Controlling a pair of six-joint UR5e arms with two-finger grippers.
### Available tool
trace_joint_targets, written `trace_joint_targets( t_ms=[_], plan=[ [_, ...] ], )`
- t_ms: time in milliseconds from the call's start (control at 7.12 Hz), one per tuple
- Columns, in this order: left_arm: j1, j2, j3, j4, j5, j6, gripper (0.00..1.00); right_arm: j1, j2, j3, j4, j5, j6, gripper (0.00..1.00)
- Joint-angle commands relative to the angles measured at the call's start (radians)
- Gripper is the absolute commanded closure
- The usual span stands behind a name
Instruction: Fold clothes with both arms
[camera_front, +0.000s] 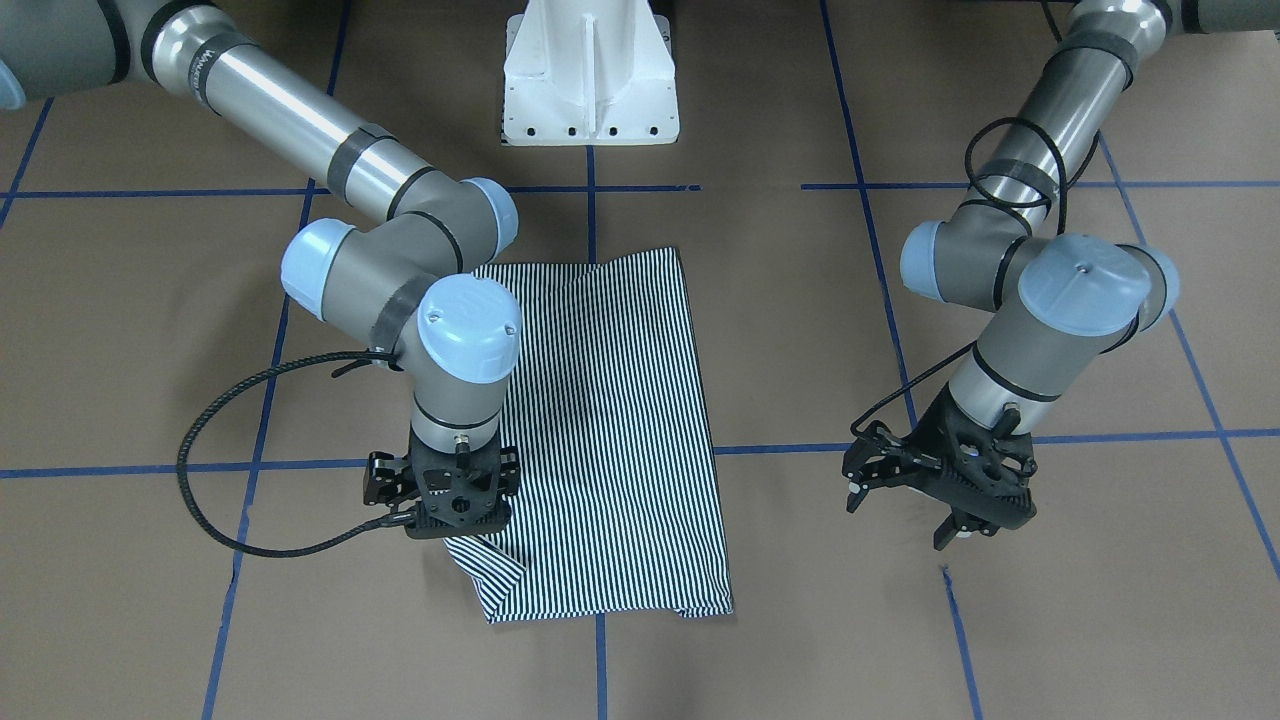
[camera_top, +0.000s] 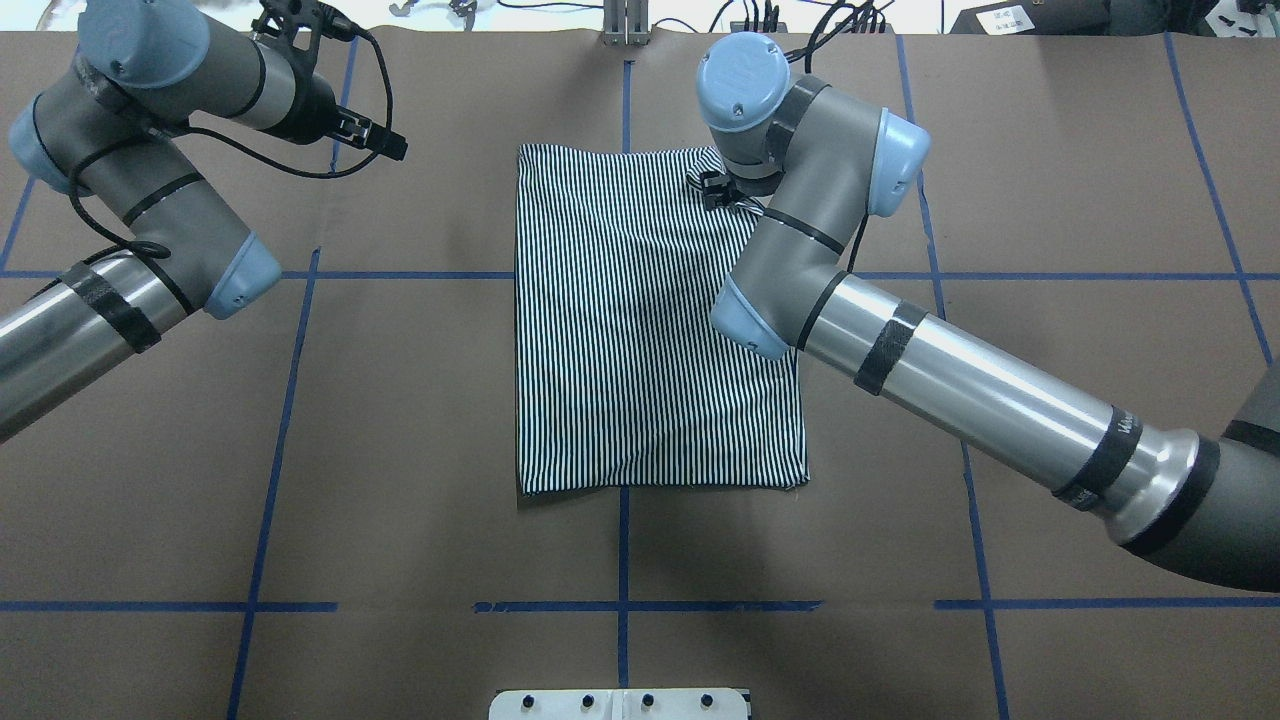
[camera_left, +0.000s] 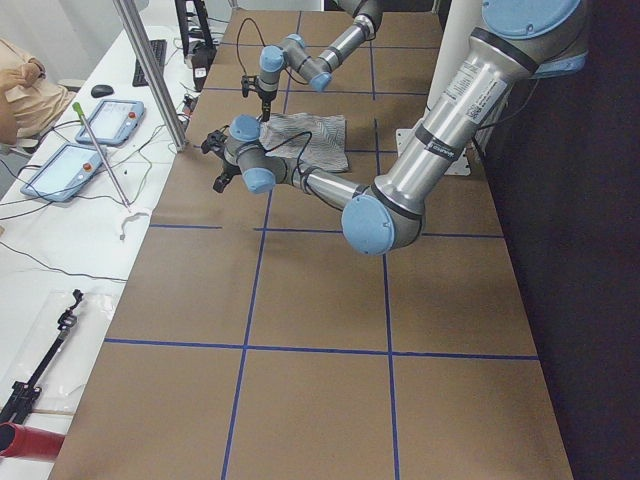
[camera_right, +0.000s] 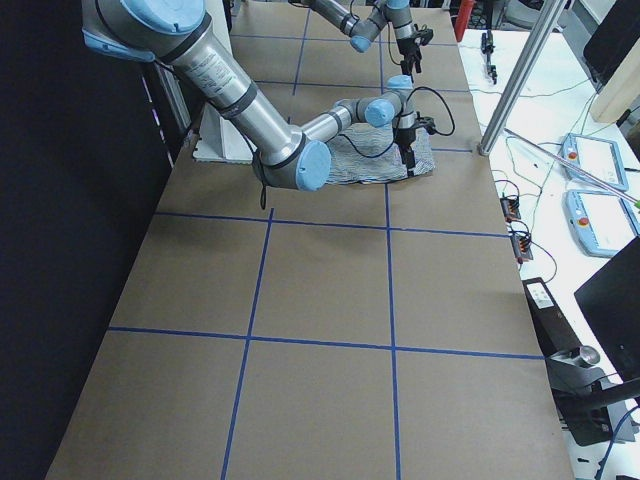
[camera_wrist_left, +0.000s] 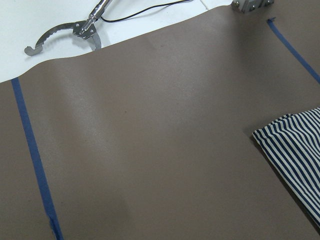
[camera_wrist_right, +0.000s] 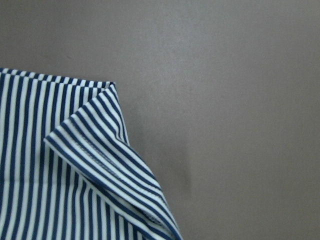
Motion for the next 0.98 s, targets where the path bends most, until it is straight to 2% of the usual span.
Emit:
trace_joint_targets(
  t_ms=[0,843],
  plan=[
    [-0.001,0.001,-0.012,0.001,0.002,-0.015,0.00,-0.001,-0.001,-0.033,-0.002,-0.004,-0.050,0.00],
    [0.001,0.003,-0.026,0.001,0.002,-0.017,0.00,0.158,-0.016,-0.141,-0.007,-0.001,-0.203,0.00]
  ],
)
